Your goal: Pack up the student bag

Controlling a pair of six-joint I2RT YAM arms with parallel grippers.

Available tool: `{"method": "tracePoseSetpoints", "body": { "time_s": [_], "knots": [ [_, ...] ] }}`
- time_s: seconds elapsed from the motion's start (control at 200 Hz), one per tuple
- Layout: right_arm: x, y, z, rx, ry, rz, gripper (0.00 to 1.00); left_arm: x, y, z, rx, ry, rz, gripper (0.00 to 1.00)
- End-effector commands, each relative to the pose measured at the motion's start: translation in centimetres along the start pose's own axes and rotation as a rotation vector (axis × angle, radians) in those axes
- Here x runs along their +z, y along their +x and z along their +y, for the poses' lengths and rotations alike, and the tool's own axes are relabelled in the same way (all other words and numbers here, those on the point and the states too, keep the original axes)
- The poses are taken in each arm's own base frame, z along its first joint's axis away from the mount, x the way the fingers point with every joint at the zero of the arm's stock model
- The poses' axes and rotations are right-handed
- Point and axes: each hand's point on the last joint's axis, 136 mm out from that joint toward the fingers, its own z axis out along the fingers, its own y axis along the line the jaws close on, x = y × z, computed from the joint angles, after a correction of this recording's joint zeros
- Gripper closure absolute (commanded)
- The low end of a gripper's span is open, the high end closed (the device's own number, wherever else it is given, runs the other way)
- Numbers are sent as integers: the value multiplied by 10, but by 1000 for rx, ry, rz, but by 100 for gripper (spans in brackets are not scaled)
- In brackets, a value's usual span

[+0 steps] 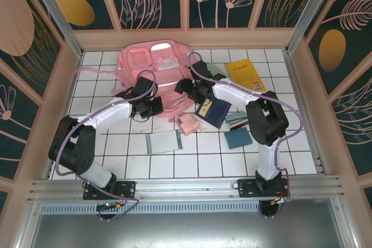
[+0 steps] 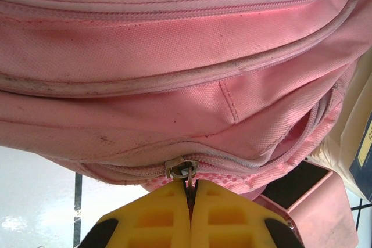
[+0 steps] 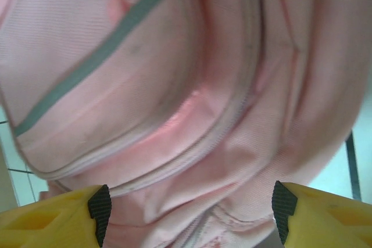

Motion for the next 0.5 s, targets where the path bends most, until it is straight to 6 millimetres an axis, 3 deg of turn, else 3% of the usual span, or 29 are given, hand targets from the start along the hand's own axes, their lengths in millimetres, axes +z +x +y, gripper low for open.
{"method": "tracePoseSetpoints", "body": {
  "time_s": [0.0, 0.09, 0.205, 0.275, 0.34, 0.41, 0.495],
  "knots": [
    [14, 12, -4, 58, -6, 57, 24, 1, -9, -16, 13, 42, -22, 100],
    [24, 17, -5, 70, -4, 82, 25, 4, -6, -15, 30, 35, -4, 100],
    [36, 20, -7, 91, -18, 105, 33, 7, -2, -13, 49, 17, 15, 100],
    [43, 21, -7, 98, -29, 115, 47, 7, -1, -11, 57, 12, 20, 100],
    [45, 20, -6, 98, -33, 113, 77, 6, 1, -6, 64, -10, 25, 100],
    [41, 13, -5, 86, -25, 83, 100, 7, 3, 5, 89, -70, 35, 100],
    [31, 2, -3, 60, -13, 32, 100, 5, 2, 36, 116, -256, 45, 100]
  ]
}}
